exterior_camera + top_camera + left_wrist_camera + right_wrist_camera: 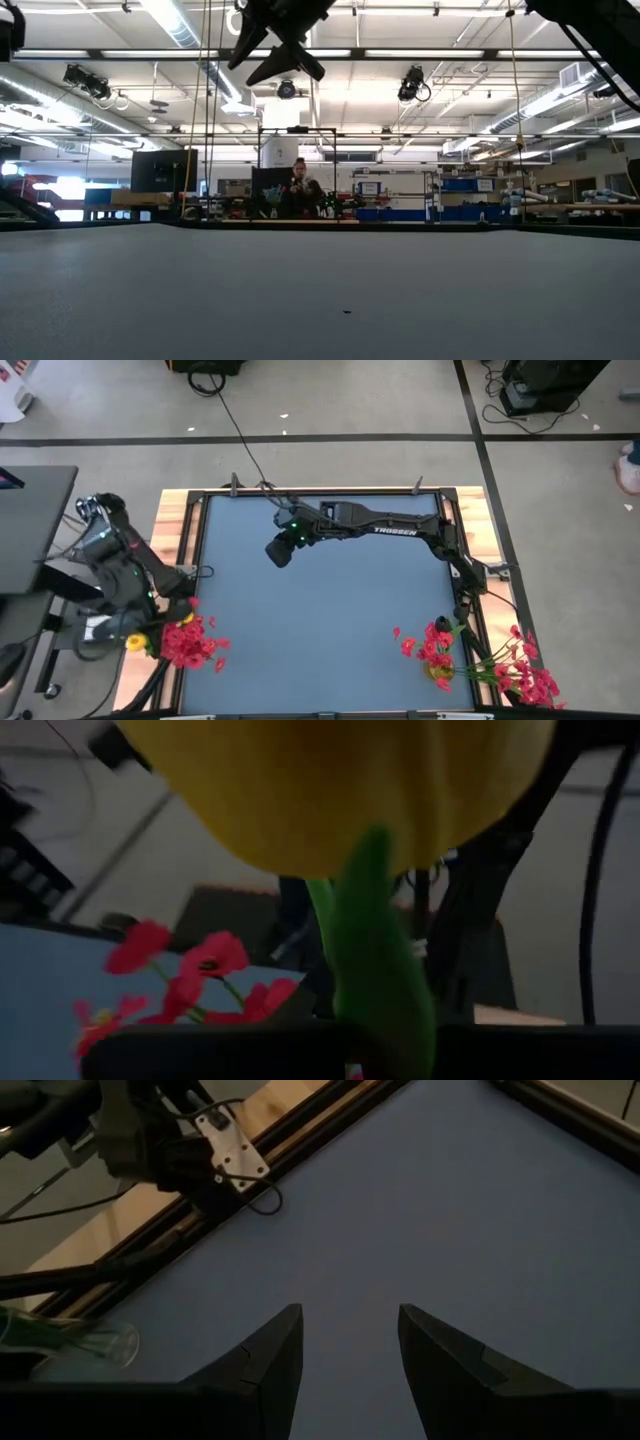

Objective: Sort flowers into vase by color
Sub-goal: Put the yellow flower into the transparent vase

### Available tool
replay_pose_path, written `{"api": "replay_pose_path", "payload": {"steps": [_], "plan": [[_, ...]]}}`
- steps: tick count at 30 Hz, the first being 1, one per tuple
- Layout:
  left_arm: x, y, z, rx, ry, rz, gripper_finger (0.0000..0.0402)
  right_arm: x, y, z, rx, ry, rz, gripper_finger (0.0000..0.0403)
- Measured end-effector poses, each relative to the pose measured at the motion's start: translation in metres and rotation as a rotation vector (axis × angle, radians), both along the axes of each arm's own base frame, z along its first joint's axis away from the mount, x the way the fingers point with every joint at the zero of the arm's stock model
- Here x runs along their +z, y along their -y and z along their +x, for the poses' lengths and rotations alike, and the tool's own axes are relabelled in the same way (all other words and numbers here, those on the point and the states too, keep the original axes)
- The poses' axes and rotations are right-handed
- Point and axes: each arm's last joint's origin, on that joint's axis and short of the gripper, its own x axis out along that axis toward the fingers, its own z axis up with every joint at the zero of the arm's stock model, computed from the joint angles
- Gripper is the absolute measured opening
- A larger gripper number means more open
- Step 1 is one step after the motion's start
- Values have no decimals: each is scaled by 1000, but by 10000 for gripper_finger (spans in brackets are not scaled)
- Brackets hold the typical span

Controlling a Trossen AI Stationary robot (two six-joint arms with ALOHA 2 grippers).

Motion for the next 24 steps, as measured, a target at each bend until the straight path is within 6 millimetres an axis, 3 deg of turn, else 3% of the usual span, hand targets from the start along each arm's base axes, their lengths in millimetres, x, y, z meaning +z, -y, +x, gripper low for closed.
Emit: {"api": "replay_pose_path", "payload": {"steps": [5, 12, 24], "plan": [[-6, 14, 4, -42, -32, 48, 9, 0, -6, 1, 22, 1, 7, 173], [-4, 18, 6, -9, -79, 9, 24, 0, -7, 1, 24, 4, 23, 173], [-1, 22, 11, 145, -274, -87, 226, 0, 0, 0, 69, 7, 32, 173]]}}
